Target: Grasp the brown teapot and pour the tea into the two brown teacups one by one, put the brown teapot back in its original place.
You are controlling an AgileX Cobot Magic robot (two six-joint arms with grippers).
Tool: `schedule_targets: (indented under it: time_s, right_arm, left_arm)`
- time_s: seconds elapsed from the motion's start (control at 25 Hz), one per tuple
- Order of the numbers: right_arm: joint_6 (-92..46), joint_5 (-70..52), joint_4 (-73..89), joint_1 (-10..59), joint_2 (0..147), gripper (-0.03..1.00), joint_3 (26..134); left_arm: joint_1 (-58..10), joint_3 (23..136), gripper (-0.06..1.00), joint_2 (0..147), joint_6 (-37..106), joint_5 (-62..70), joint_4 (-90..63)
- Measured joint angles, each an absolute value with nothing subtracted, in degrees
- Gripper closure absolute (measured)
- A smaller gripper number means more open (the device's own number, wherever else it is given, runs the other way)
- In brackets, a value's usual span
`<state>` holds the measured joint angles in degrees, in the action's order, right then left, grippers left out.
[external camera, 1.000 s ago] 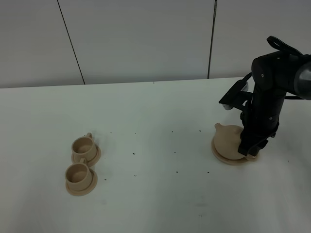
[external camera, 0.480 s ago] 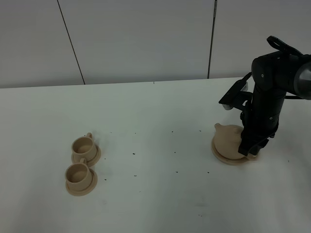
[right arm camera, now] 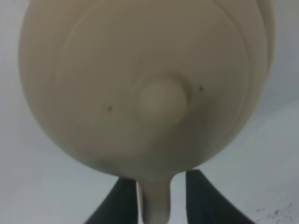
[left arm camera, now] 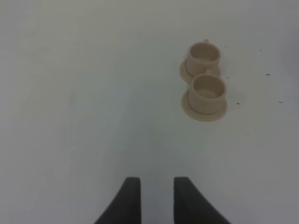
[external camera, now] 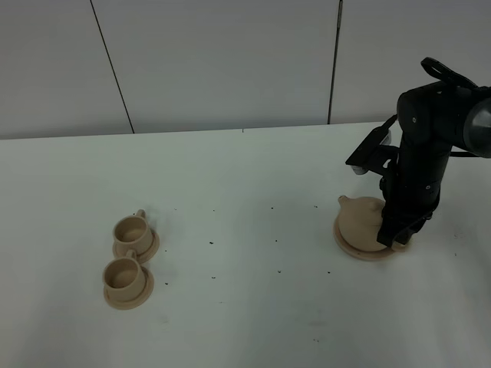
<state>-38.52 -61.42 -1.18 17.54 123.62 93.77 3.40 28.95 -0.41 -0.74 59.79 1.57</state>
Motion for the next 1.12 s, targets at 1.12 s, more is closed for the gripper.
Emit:
schedule_targets:
  time_s: [1.12]
  right_arm:
    - [-38.51, -64.17, -1.24, 17.54, 125.27, 0.72, 96.38]
  left_arm:
    - [3.40, 28.95, 0.70, -0.41, -0.84, 59.79, 1.57]
